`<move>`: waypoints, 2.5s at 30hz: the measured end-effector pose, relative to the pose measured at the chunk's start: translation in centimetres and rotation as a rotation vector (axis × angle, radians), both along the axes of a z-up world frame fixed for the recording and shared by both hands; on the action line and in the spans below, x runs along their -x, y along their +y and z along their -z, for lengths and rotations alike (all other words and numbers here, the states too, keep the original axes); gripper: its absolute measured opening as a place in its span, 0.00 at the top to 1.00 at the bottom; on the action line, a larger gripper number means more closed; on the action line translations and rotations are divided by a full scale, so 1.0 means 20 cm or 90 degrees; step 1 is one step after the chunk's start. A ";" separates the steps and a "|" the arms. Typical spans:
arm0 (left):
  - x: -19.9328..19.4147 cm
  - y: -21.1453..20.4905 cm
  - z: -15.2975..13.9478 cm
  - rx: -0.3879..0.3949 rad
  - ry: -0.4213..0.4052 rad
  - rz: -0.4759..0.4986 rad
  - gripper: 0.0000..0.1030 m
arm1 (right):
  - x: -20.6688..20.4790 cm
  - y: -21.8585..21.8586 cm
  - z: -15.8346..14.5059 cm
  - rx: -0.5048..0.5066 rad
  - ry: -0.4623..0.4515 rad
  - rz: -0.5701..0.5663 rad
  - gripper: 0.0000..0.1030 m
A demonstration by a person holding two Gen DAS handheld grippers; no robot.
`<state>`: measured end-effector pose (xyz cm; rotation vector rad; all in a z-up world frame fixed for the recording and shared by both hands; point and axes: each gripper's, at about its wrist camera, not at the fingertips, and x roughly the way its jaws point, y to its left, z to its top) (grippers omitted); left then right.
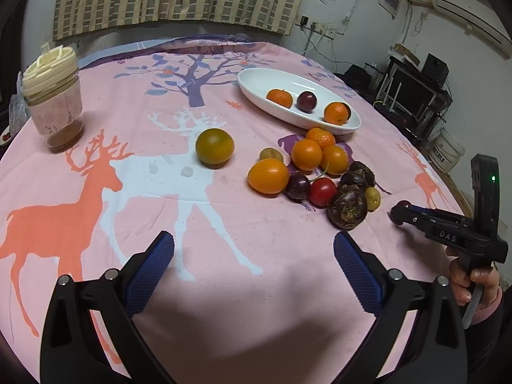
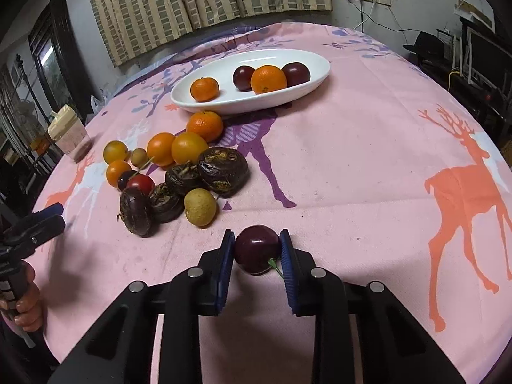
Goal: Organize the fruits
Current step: 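Grasp a dark cherry by its body with the right tool, then grasp a brown mangosteen with the left tool while the right tool holds the cherry, then drop the mangosteen and cherry into the white plate, opening both tools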
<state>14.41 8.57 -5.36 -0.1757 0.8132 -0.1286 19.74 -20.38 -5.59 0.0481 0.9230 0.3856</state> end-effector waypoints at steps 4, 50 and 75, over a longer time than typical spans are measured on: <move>-0.02 -0.14 -0.02 -0.043 -0.017 0.043 0.05 | 0.01 -0.02 -0.02 -0.021 -0.017 0.002 0.72; -0.76 -0.42 -0.34 -0.010 -0.057 0.077 0.59 | -0.57 0.09 -0.33 -0.095 -0.131 0.003 0.72; -0.75 -0.19 -0.31 -0.071 -0.053 -0.030 0.07 | -0.60 0.15 -0.23 -0.094 -0.083 -0.025 0.44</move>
